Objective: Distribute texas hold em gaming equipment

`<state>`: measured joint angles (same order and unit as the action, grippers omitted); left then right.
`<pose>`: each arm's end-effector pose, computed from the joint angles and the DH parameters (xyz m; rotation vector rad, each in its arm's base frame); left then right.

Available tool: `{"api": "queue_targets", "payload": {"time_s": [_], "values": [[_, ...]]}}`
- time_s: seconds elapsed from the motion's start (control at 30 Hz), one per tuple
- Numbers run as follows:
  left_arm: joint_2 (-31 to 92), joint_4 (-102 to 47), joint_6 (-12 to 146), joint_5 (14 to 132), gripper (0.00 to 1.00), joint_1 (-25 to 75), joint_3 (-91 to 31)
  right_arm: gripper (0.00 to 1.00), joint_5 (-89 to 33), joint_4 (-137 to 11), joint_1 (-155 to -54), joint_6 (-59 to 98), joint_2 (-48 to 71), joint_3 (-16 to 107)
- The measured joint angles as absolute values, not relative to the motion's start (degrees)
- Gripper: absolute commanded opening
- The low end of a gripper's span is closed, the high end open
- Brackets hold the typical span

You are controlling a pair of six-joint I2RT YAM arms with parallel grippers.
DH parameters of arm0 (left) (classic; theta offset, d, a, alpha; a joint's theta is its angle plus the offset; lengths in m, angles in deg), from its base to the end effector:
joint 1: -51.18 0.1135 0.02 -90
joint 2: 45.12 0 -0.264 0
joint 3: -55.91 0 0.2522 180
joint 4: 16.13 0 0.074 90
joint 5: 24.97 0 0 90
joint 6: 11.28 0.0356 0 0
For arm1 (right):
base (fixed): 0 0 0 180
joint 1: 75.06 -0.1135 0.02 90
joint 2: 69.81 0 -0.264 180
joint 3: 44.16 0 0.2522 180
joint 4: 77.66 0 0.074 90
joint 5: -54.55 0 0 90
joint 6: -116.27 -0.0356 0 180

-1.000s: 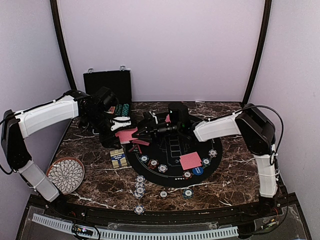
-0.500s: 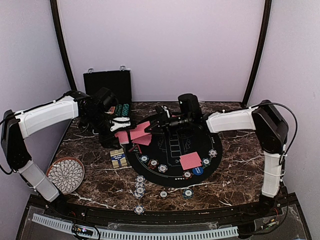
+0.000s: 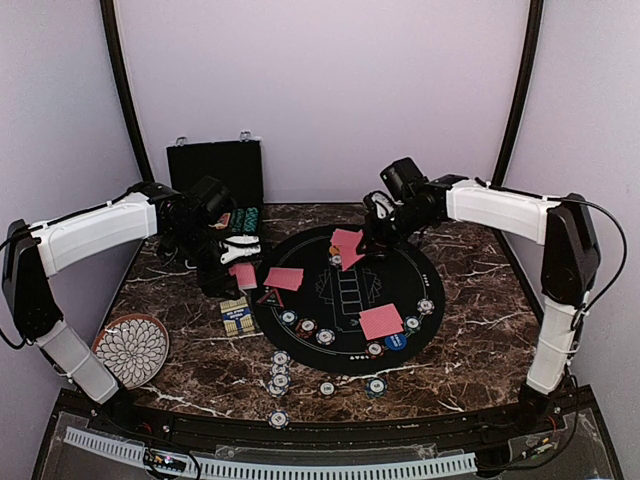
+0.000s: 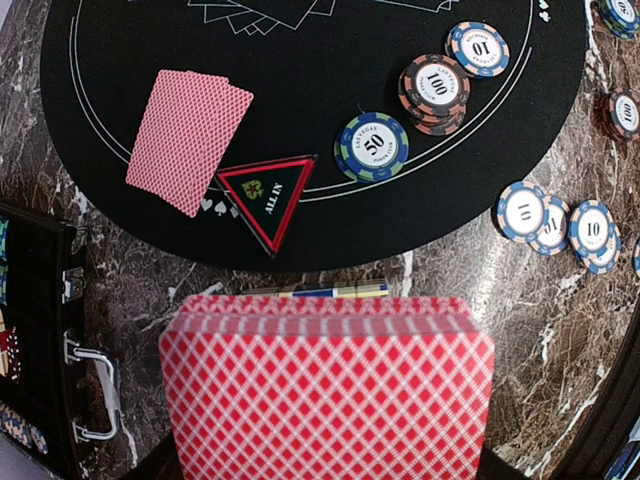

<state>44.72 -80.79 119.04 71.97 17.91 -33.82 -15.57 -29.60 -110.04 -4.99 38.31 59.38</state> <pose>0.2636 -0.1781 0.2781 1.6418 2.1340 -0.1259 0.3361 0.2500 0.2588 -0.2424 2.6377 0.8765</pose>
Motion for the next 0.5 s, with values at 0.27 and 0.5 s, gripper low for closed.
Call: {"api": "queue_targets", "payload": {"time_s": [0.27, 0.5], "values": [[44.72, -80.79, 119.04, 71.70, 0.00, 17.91, -33.82, 0.00, -40.62, -14.30, -111.09, 1.76, 39.36, 67.49], [44.33, -80.79, 119.04, 71.42, 0.00, 17.91, -33.80, 0.00, -62.78, -3.41, -117.56, 3.42, 49.48, 79.40]]}}
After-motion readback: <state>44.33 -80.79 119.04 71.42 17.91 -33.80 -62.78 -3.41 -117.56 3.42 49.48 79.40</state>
